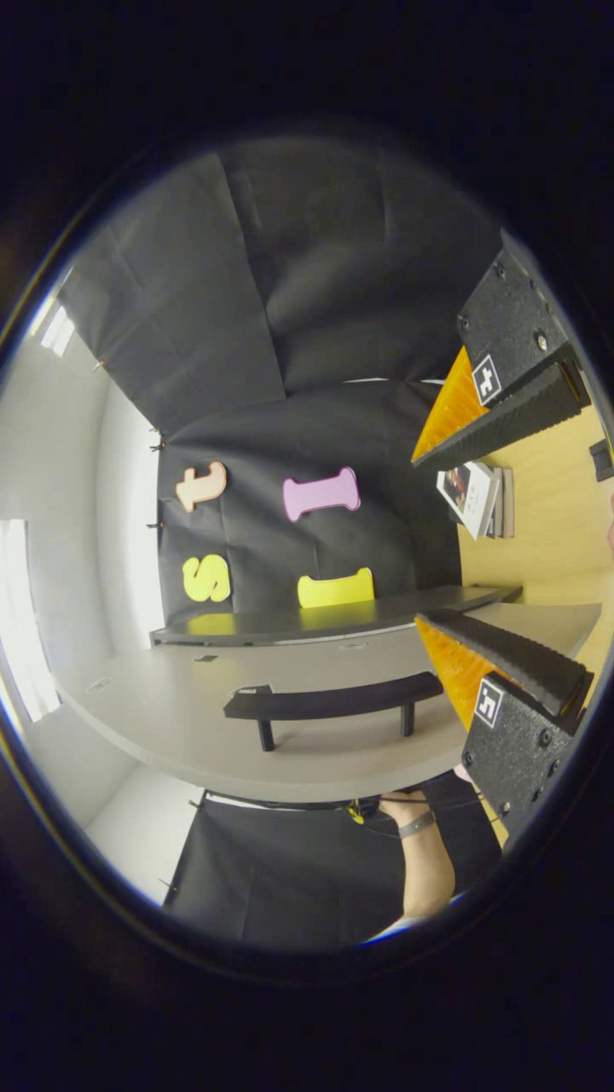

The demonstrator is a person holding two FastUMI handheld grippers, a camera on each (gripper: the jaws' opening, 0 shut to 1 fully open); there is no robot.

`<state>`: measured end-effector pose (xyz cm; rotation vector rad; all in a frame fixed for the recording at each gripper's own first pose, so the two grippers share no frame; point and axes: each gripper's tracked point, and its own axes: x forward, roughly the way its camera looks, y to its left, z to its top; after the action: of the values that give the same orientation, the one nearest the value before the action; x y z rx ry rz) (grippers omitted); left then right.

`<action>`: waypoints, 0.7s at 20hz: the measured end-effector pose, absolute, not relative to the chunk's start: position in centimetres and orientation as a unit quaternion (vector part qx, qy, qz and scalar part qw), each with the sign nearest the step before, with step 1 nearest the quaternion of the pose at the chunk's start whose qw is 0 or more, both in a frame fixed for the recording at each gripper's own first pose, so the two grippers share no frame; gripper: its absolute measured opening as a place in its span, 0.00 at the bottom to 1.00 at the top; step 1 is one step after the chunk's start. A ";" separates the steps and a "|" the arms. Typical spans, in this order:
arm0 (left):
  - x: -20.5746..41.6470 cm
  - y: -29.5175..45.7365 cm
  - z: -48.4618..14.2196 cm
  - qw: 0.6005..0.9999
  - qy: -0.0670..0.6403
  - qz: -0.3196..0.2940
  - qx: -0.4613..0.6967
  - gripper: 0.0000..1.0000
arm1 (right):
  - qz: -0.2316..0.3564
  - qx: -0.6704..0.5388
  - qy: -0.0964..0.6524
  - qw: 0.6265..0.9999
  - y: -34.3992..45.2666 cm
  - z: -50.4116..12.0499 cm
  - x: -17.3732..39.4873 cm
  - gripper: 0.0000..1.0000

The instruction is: Open the cabinet door with the right hand, grasp the bottle in the cabinet with the left hand and place it on the coaster, then close the cabinet door with the right hand.

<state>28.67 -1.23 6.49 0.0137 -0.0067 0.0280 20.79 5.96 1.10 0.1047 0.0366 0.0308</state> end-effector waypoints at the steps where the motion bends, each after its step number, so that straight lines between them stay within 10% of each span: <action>1: 27.1 -0.9 6.7 1.000 -0.005 0.012 0.006 0.43 | 0.016 0.053 0.017 0.998 5.9 1.2 20.8 0.98; 14: 7.0 9.8 -8.8 0.986 0.033 0.151 0.060 0.43 | 0.005 0.087 -0.027 0.996 6.1 4.3 20.2 1.00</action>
<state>6.97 9.77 -8.81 0.1200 0.0671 0.3029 20.16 6.05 4.25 0.1735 -0.0544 0.0091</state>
